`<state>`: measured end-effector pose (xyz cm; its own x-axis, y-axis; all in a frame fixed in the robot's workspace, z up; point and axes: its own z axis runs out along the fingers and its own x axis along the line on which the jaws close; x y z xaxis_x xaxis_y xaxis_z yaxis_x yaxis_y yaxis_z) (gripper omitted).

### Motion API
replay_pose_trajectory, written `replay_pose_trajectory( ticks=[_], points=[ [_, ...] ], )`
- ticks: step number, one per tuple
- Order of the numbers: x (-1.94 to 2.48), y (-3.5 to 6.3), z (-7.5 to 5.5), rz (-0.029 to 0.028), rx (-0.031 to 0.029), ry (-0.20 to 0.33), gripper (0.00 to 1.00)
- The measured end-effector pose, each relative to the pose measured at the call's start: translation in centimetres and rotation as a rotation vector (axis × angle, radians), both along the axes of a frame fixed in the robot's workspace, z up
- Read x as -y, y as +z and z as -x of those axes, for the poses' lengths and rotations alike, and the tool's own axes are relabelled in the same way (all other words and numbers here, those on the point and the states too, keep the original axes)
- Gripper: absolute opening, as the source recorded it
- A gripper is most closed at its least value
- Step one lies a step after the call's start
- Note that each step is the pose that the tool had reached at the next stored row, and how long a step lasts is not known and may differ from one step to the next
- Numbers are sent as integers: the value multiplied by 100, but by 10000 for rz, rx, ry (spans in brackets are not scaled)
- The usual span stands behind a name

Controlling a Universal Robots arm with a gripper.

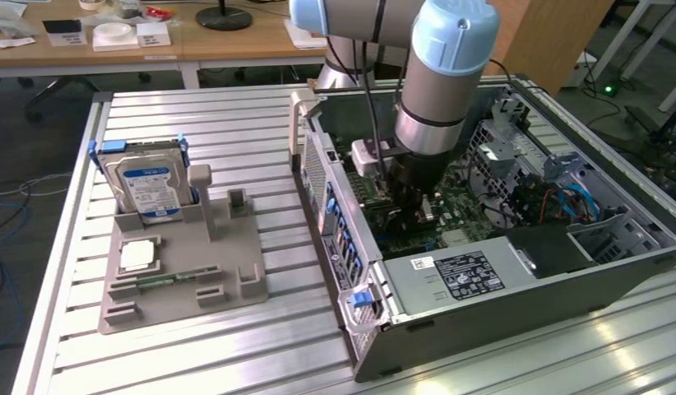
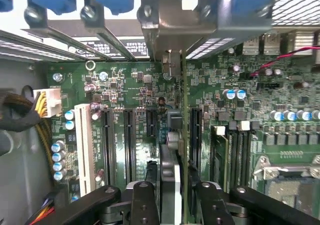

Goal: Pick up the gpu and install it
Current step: 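Insert the gpu into the slot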

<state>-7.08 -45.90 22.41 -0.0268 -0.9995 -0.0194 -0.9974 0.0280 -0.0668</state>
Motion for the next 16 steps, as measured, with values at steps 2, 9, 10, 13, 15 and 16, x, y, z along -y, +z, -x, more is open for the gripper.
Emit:
replay_pose_trajectory(
  ticks=[2,9,10,13,15,16],
  points=[
    [0,56,0,0,31,0,35],
    [-2,249,0,10,139,0,35],
    [-2,275,0,13,152,0,35],
    [-2,359,0,25,190,0,35],
    [-3,405,0,40,222,0,35],
    [-3,427,0,46,234,1,35]
  ],
)
